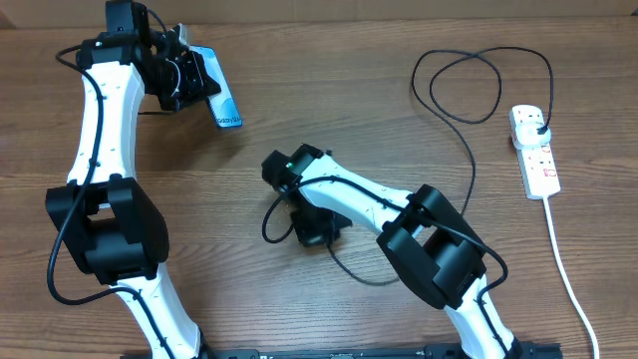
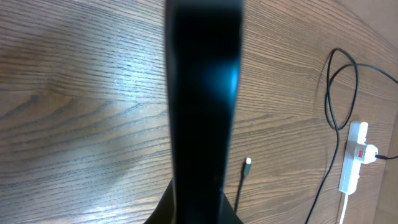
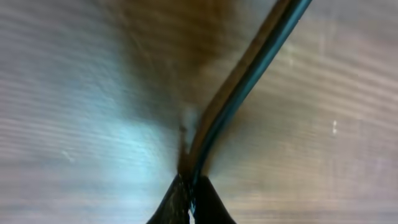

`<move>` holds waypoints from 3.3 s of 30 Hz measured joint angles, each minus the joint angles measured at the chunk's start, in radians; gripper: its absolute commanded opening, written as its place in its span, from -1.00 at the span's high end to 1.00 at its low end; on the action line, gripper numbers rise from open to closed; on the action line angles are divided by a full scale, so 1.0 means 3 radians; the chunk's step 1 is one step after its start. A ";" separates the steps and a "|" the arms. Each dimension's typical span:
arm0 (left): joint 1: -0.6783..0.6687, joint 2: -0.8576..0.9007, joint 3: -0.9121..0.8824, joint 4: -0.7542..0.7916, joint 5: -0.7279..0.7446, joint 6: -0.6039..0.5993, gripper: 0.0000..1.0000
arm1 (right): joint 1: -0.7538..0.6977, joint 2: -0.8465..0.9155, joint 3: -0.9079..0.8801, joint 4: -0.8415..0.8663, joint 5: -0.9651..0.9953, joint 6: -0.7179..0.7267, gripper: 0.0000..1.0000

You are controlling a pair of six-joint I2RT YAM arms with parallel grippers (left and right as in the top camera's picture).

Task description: Plug charger to phone and switch on socket

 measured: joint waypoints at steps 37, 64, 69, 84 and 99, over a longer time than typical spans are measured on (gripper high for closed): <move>0.0000 0.0000 0.0000 -0.0058 0.0000 0.0013 0.92 | -0.0792 -0.0421 0.0683 -0.0183 -0.0272 -0.0080 -0.49; 0.0000 0.0000 0.0000 -0.0112 0.0000 0.0070 0.92 | -0.0769 0.0123 0.0369 0.0556 0.0117 0.0126 0.40; 0.0000 0.0000 0.0000 -0.0112 0.0000 0.0086 0.92 | -0.0760 0.0098 0.0224 0.0734 0.0125 0.0145 0.55; 0.0000 0.0000 0.0000 -0.0113 0.0000 0.0086 0.92 | -0.0758 0.0079 0.0192 0.0790 0.0135 0.0164 0.77; 0.0000 0.0000 0.0000 -0.0113 0.0000 0.0086 0.92 | -0.0758 0.0078 0.0192 0.0767 0.0126 0.0172 0.92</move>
